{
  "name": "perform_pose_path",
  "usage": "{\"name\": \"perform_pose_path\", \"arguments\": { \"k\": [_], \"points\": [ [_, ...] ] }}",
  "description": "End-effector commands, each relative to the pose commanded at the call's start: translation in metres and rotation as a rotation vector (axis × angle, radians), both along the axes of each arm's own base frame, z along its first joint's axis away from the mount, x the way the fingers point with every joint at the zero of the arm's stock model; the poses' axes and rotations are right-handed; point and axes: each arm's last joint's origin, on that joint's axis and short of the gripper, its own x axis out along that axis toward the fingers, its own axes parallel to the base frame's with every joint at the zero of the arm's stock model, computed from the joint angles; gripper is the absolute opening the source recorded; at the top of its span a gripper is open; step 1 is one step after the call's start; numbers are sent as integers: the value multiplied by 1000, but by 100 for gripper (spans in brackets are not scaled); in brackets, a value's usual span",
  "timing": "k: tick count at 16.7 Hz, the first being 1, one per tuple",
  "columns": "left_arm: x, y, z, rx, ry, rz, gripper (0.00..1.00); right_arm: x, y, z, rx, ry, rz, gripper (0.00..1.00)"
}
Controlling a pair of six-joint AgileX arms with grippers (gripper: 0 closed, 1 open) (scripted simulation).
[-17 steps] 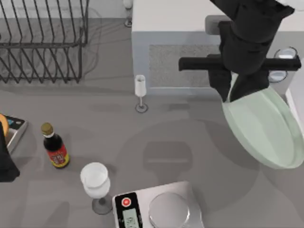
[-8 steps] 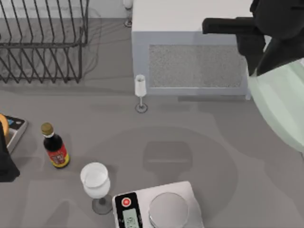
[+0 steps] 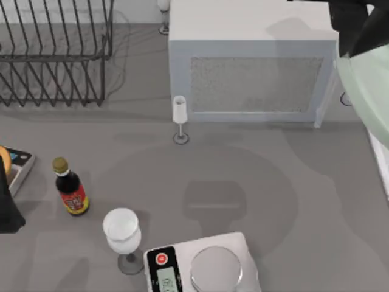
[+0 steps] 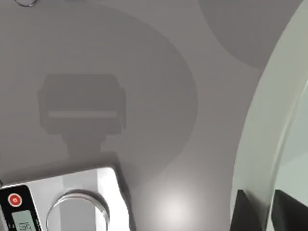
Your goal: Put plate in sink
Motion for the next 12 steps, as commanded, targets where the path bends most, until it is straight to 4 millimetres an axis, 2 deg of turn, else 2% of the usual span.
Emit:
{"name": "perform_pose_path", "arguments": {
  "k": [3,5,7,9,12],
  "points": [
    [0,0,0,0,0,0,100,34,-30,8,-11,-80,-24,0],
    [0,0,0,0,0,0,100,71,-60,-5,-40,-100,-51,0],
    [0,0,0,0,0,0,100,113,-99,-36,-75,-69,-73,0],
    [0,0,0,0,0,0,100,148,-140,-79,-95,2,-76,0],
    [0,0,0,0,0,0,100,179,-181,-145,-83,131,-32,0]
  ]
}}
